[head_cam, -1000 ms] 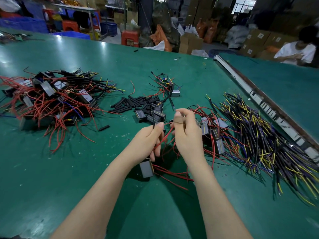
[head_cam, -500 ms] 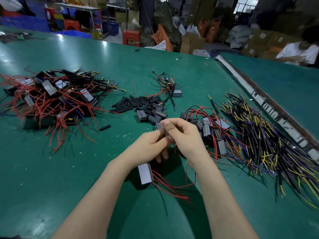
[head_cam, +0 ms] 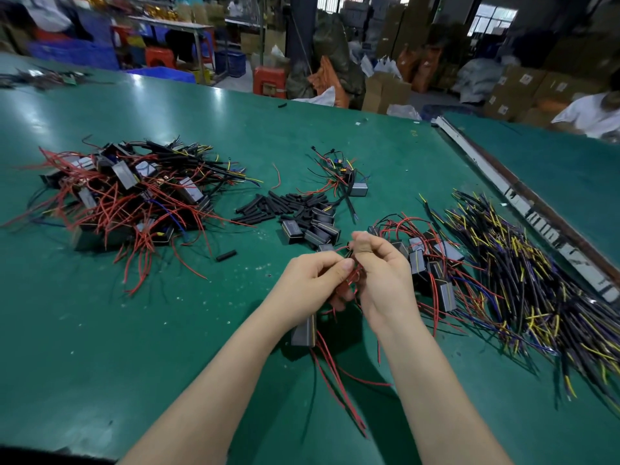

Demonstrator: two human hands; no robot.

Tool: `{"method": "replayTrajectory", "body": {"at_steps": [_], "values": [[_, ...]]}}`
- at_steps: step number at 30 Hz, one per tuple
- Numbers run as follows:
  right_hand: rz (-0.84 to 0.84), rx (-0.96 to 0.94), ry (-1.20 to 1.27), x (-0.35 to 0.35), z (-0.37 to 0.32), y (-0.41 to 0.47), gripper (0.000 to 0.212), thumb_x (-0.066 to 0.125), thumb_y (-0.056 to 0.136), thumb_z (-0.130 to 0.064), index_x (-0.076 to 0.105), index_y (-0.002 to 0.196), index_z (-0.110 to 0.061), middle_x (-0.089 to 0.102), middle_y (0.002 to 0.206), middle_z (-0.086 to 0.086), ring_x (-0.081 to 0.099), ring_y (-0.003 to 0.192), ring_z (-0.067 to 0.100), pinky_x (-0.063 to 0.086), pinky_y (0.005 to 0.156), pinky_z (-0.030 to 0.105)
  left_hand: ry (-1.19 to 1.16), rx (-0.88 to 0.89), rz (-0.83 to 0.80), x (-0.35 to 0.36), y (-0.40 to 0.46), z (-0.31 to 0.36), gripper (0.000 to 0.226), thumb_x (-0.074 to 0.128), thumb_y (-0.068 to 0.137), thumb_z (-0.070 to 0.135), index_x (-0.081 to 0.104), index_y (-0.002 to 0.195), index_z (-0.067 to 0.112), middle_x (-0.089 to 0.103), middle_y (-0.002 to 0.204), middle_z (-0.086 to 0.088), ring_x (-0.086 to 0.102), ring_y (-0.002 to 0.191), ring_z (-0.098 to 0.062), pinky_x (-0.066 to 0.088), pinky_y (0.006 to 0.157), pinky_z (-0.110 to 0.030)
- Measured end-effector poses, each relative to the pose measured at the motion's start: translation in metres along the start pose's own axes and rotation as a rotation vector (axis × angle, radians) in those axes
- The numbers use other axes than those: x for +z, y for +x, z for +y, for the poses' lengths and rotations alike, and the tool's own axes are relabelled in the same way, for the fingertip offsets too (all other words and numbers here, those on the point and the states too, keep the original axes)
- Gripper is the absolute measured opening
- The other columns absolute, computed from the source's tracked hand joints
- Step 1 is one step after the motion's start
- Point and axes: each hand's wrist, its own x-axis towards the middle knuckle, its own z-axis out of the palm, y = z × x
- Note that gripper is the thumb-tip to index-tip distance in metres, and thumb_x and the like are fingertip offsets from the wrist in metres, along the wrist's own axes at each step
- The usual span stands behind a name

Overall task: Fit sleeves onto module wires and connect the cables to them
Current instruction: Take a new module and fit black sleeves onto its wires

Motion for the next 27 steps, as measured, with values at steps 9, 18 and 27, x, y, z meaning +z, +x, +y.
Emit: {"method": "replayTrajectory", "body": {"at_steps": [9,18,27], "values": [[-0.112,-0.122,-0.338,0.005,0.009,0.005,0.005,0.061,0.092,-0.019,0.065,0.089,-0.019,0.065,0.079,-0.008,0.059,0.074,0.001,0.049,0.068,0.015,0.080,-0.078,-0.072,-0.033,0.003,-0.001,0.030,0.054,0.096,0.023,0.060,0.073,0.004,0.049,0.054,-0.003,0.045,0.041,-0.007,0.036,0.041,-0.015],[-0.196,-0.047,-0.717,0.031,-0.013,0.045,0.008,0.057,0.094,-0.022,0.060,0.101,-0.024,0.064,0.099,-0.005,0.061,0.088,0.009,0.046,0.066,0.017,-0.241,-0.168,0.158,-0.061,0.011,-0.024,0.026,0.053,0.096,0.021,0.074,0.081,0.024,0.058,0.059,0.006,0.046,0.046,-0.005,0.037,0.043,-0.015],[-0.558,-0.411,-1.629,0.102,0.006,0.134,0.025,0.053,0.091,-0.020,0.066,0.112,-0.020,0.066,0.115,0.003,0.057,0.111,0.026,0.047,0.094,0.039,-0.273,-0.063,0.394,-0.076,0.018,-0.027,0.023,0.050,0.098,0.014,0.068,0.084,0.015,0.059,0.059,0.007,0.043,0.045,-0.003,0.037,0.046,-0.013]]}}
